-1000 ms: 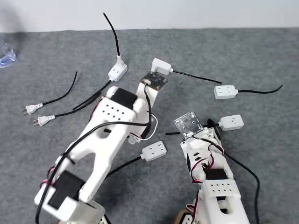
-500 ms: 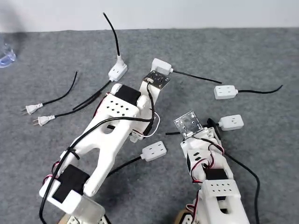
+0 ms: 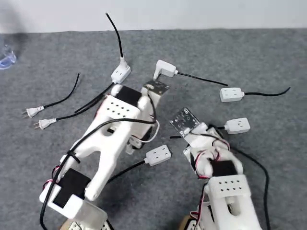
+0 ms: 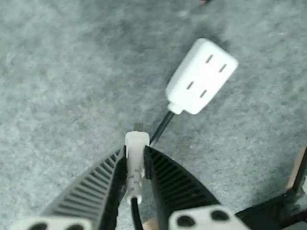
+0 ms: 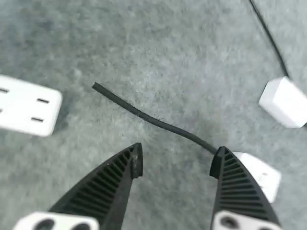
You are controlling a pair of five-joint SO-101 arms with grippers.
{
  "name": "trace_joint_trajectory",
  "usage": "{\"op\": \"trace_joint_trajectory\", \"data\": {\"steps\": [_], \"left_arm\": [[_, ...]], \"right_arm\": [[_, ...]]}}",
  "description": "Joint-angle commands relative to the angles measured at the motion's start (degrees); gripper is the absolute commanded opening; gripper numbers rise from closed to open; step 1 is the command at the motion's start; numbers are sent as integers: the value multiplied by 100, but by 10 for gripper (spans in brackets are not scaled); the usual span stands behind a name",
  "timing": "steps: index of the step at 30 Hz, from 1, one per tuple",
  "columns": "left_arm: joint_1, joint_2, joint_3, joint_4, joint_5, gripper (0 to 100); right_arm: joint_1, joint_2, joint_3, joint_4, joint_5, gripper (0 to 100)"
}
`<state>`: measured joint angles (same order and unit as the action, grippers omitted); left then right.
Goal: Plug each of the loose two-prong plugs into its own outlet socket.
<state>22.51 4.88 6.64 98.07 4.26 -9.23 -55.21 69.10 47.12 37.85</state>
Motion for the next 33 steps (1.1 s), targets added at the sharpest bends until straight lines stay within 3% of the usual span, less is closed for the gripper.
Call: {"op": "trace_joint_trajectory", "data": {"steps": [1,4,9,16,23,33], "left_arm": [[-105,-44,-242,88,-79,9],[-132,-44,-242,114,-79,9],[-413,-545,-145,255,-343,9],[-1916,-2189,312,211,-1415,9],[-3552,-2549,1051,-167,-2136,9],[-4352,-2558,1666,-756,-2743,9]], "right_arm": [[-303,-40,-1134,1376,1099,244],[-734,-40,-1503,2290,1881,244],[-822,-4,-1398,2316,2251,244],[-998,760,-1073,1622,2374,244],[-1807,2035,-1459,1042,2479,244],[-2176,4505,-3033,1068,3420,244]]}}
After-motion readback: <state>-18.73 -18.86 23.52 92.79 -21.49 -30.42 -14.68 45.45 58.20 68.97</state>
